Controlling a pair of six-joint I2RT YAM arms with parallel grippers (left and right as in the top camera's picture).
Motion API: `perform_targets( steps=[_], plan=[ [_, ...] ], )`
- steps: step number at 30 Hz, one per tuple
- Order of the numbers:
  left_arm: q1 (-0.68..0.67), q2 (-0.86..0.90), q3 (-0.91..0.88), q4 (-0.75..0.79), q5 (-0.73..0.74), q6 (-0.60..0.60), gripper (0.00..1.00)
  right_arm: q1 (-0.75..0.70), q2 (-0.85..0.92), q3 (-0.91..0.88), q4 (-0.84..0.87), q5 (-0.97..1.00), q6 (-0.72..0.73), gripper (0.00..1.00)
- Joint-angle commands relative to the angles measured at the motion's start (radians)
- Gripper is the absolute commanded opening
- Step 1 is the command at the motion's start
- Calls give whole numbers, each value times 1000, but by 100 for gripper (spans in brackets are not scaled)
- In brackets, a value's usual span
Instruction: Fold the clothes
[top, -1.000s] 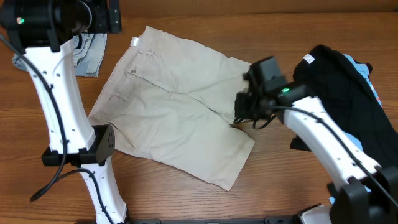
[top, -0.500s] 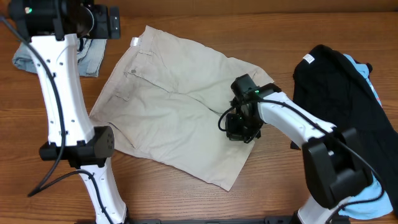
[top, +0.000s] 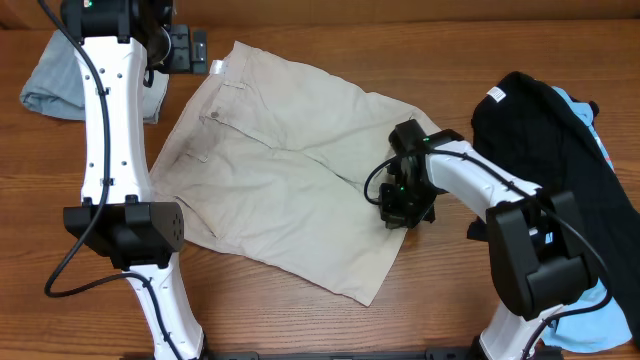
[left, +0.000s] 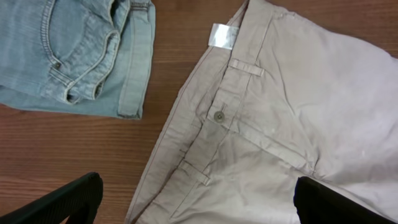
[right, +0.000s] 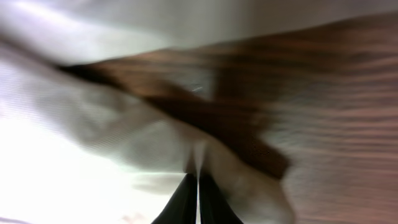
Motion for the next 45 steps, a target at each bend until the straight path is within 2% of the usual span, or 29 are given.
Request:
perform_targets(
  steps=[1,8,17,23,29,33,35,36,40,42,45],
  plan=[
    [-13,-14,-50,14,-10,-13,100,-17,36,-2,-9,27,-55,7],
    [-13,-13,-83,13,-10,-12,100,-32,74,-7,-5,56,-46,7],
    [-13,-13,-89,2,-1,3,100,-186,112,-7,42,126,-51,7],
    [-13,-13,-89,2,68,6,100,-324,112,-5,121,128,-130,6],
    [-13,-11,-116,3,138,14,100,-415,112,26,180,128,-150,7],
    [-13,-11,-188,23,192,35,100,-457,112,85,162,127,-156,6],
    [-13,-11,-257,63,243,57,100,-468,112,158,98,102,-171,7],
    [-13,-11,-286,84,273,74,100,-468,112,186,69,77,-192,12],
    [-13,-11,-386,166,367,119,100,-465,103,309,-34,10,-216,50],
    [-13,-11,-430,199,373,127,100,-460,88,373,-86,-33,-237,59],
    [-13,-11,-491,232,372,153,100,-451,59,432,-140,-57,-238,67]
  ],
)
